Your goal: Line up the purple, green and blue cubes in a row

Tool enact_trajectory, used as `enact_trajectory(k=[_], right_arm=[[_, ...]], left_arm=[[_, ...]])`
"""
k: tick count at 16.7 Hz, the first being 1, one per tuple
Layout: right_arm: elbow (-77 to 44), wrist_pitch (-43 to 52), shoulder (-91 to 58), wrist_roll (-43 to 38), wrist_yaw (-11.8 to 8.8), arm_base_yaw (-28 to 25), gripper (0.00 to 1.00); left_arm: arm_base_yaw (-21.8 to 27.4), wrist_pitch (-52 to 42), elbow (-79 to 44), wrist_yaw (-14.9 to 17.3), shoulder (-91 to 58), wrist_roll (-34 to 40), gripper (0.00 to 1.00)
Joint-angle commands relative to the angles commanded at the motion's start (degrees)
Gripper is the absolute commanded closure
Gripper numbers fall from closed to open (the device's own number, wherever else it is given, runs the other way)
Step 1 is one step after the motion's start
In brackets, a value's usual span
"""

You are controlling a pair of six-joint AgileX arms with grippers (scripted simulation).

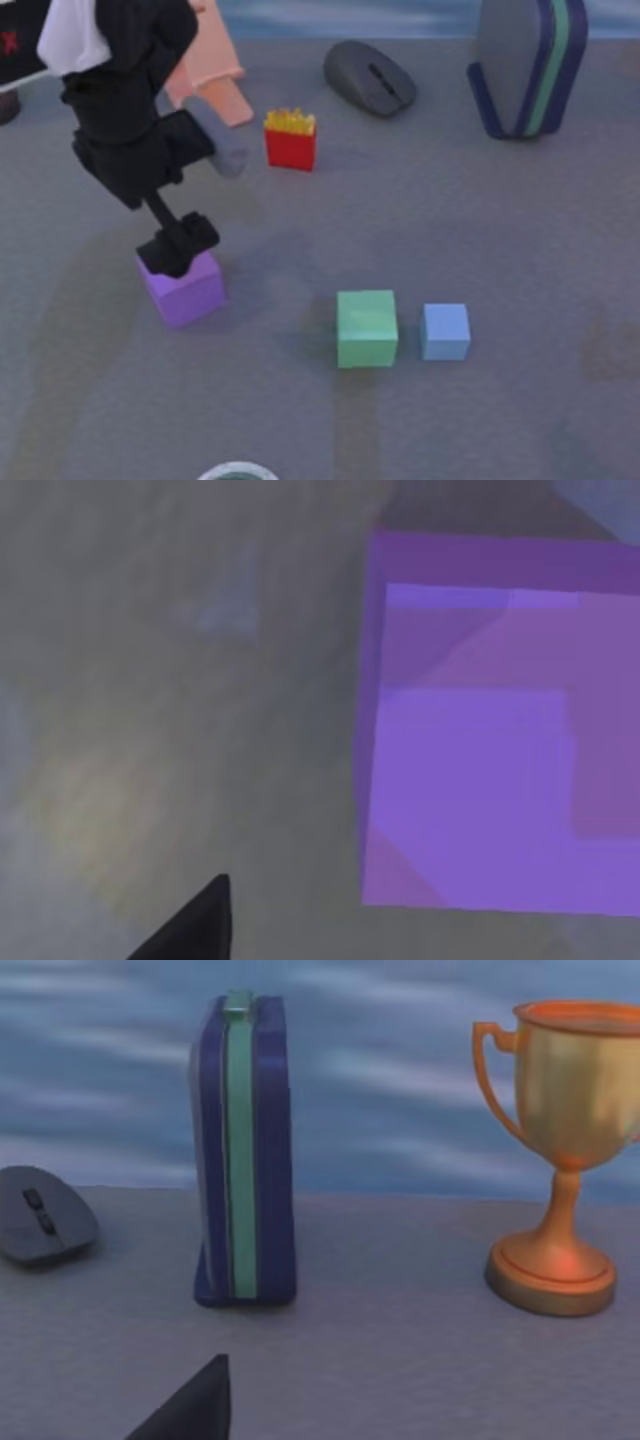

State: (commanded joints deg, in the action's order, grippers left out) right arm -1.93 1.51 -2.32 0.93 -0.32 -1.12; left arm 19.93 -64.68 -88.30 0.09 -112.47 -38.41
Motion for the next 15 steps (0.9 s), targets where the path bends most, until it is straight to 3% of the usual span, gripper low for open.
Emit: enact_trajectory(k=[9,15], right_arm=[[1.9,-1.5,2.3,-0.9,0.3,0.5,0.0],[1.9,-1.5,2.3,-0.9,0.3,0.5,0.0]], left_arm=[[0.2,-0.2,-1.2,0.0,-2.3,-0.8,0.0],[0.3,13.5,7.1,0.0,-7.0,-0.9,0.0]])
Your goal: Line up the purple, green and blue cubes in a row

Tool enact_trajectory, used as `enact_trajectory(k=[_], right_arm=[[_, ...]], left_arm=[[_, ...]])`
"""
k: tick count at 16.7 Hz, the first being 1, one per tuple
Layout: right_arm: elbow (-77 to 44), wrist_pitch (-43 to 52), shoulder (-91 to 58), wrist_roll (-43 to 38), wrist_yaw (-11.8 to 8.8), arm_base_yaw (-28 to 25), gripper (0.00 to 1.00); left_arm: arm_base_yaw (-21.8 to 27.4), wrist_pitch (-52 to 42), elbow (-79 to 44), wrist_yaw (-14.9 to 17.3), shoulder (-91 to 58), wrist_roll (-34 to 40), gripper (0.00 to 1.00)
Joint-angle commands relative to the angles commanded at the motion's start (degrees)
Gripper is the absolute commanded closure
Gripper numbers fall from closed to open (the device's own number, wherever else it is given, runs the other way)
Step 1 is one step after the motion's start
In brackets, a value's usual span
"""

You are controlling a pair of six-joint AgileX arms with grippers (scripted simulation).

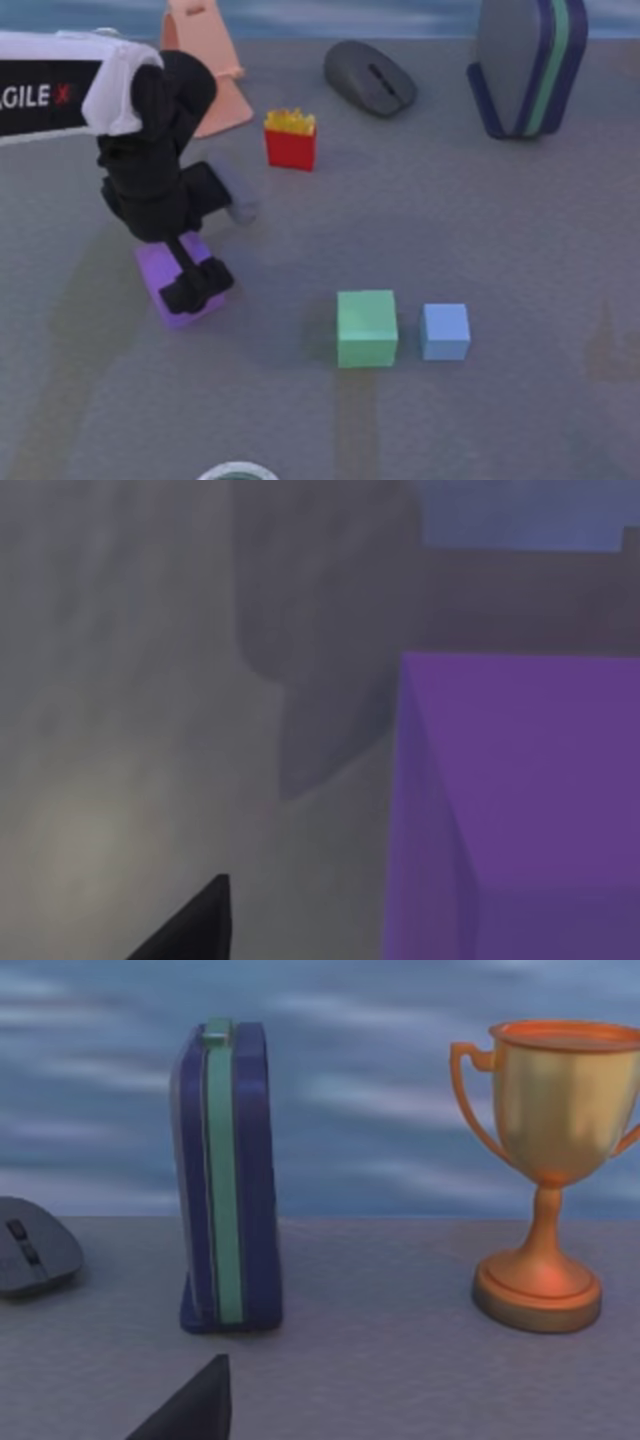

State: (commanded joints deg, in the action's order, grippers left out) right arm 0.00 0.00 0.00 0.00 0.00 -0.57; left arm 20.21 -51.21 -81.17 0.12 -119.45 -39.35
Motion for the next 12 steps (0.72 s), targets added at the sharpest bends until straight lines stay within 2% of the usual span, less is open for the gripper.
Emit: enact_trajectory(k=[3,7,12], right_arm=[[0.0,0.0,0.0,0.0,0.0,0.0,0.0],[0.0,0.0,0.0,0.0,0.0,0.0,0.0],[0.0,0.0,0.0,0.0,0.0,0.0,0.0]], left_arm=[[0.0,3.6,2.5,0.0,-1.6,0.0,0.0],[0.0,3.6,2.6,0.0,-1.6,0.0,0.0],[0.0,3.6,2.6,0.0,-1.6,0.0,0.38]])
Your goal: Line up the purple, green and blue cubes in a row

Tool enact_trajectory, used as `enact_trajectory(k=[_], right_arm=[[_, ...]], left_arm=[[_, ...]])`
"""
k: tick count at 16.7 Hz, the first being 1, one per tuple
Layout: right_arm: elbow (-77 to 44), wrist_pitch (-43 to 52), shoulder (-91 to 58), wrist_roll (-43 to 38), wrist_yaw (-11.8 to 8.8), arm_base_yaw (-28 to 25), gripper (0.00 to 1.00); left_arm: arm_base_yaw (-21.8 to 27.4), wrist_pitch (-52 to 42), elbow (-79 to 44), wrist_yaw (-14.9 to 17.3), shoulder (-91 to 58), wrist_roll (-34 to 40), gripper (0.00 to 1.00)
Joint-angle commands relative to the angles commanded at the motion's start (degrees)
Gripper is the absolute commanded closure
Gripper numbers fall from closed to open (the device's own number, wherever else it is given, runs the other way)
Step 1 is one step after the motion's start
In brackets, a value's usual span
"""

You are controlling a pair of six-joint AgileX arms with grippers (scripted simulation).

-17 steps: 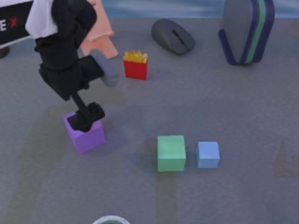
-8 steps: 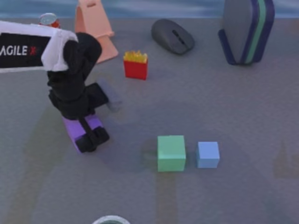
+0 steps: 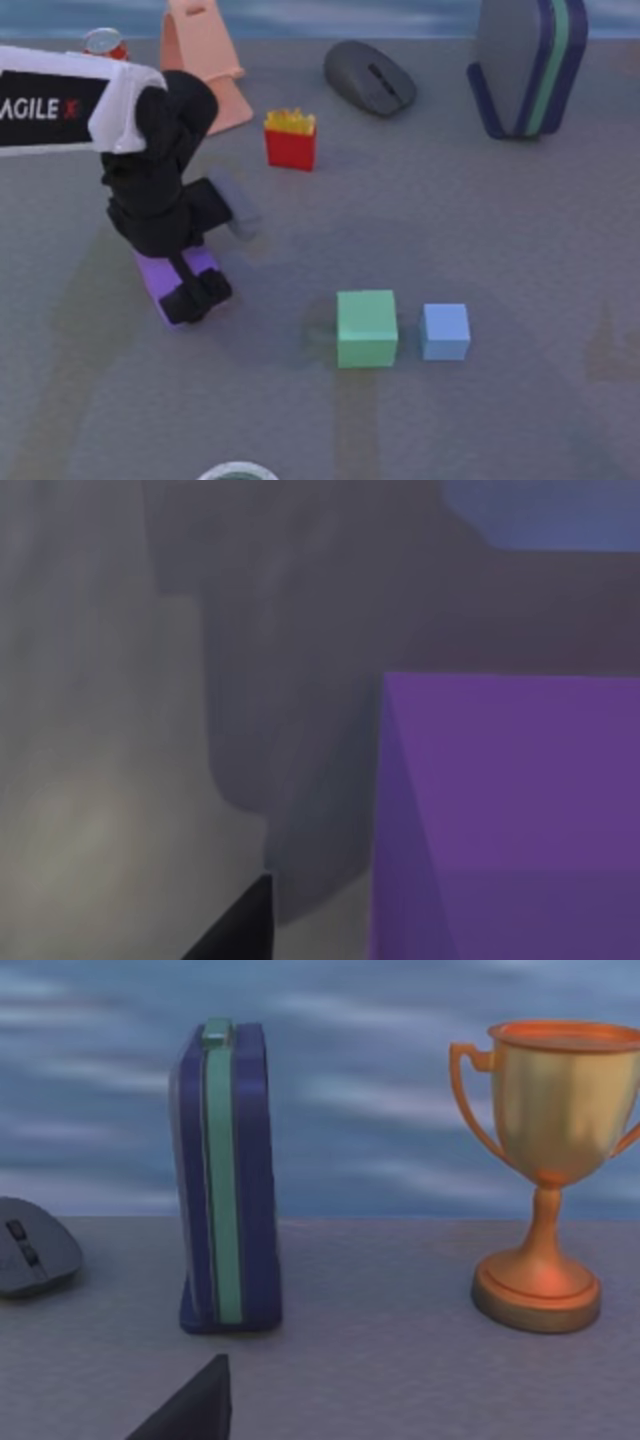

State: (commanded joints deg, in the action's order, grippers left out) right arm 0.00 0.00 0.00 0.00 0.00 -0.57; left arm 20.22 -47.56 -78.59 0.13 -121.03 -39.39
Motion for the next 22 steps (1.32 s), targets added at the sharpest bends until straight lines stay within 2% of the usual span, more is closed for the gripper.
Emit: enact_trajectory(k=[8,18,22], right_arm=[[0.0,0.0,0.0,0.0,0.0,0.0,0.0],[0.0,0.0,0.0,0.0,0.0,0.0,0.0],[0.0,0.0,0.0,0.0,0.0,0.0,0.0]], left_arm=[[0.0,0.0,0.0,0.0,0.0,0.0,0.98],[0.0,-0.7,-0.3,0.3,0.8,0.1,1.0],[-0.6,-7.4,-4.4,0.3,3.1,0.3,1.0]])
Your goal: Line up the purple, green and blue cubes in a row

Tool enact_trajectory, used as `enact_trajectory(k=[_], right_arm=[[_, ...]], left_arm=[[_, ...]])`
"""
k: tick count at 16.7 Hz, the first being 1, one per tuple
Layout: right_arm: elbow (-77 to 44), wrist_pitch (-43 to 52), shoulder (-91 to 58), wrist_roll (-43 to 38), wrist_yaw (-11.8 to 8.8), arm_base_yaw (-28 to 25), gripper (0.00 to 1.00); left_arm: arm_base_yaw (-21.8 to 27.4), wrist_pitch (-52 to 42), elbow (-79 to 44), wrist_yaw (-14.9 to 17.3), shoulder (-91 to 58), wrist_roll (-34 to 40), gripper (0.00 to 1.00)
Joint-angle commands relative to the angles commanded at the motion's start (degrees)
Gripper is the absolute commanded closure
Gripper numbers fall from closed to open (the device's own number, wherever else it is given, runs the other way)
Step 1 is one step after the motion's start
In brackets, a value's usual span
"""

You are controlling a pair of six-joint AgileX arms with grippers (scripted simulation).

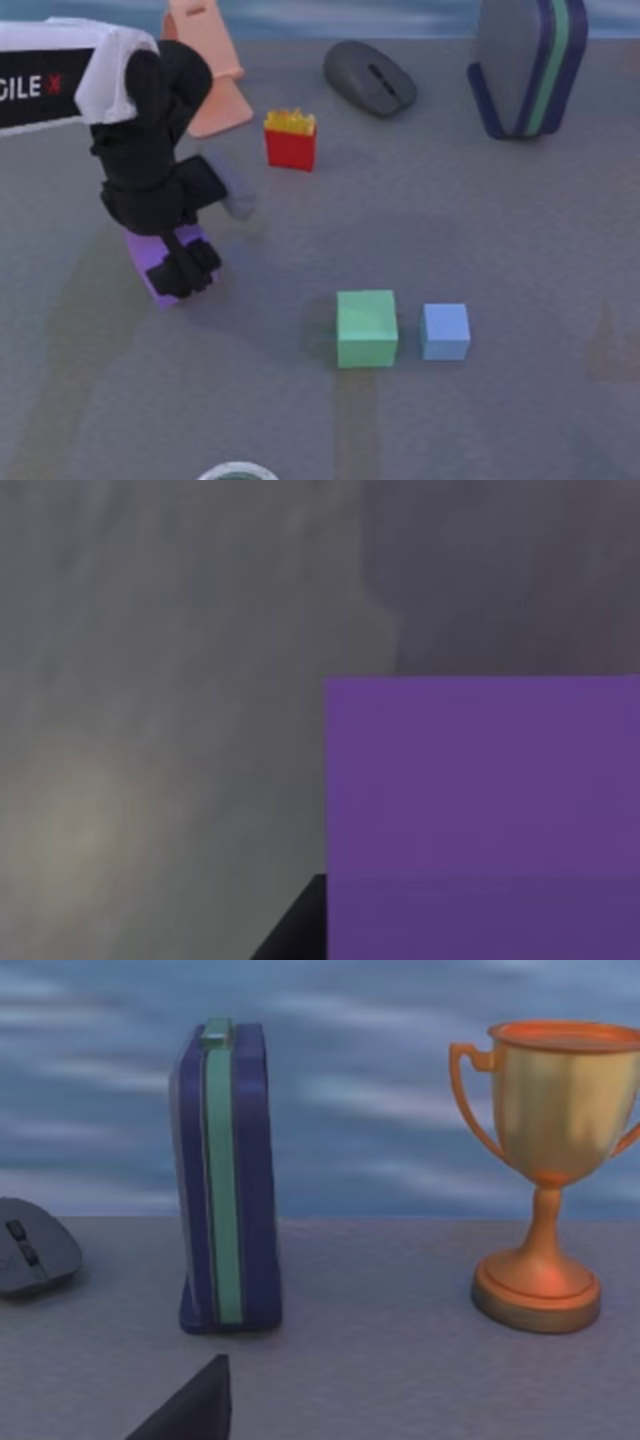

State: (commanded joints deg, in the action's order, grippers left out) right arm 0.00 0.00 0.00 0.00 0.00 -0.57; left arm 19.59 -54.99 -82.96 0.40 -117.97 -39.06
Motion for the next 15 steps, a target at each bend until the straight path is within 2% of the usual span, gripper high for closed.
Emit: enact_trajectory(k=[4,9,12,15], right_arm=[[0.0,0.0,0.0,0.0,0.0,0.0,0.0],[0.0,0.0,0.0,0.0,0.0,0.0,0.0],[0.0,0.0,0.0,0.0,0.0,0.0,0.0],[0.0,0.0,0.0,0.0,0.0,0.0,0.0]], left_arm=[[-0.4,-7.0,-4.3,0.0,3.0,0.0,1.0],[0.0,-7.1,-4.3,0.0,3.0,-0.3,1.0],[2.6,-7.7,-4.0,0.0,3.8,-3.8,1.0],[7.3,-8.8,-3.2,0.0,5.5,-10.1,1.0]])
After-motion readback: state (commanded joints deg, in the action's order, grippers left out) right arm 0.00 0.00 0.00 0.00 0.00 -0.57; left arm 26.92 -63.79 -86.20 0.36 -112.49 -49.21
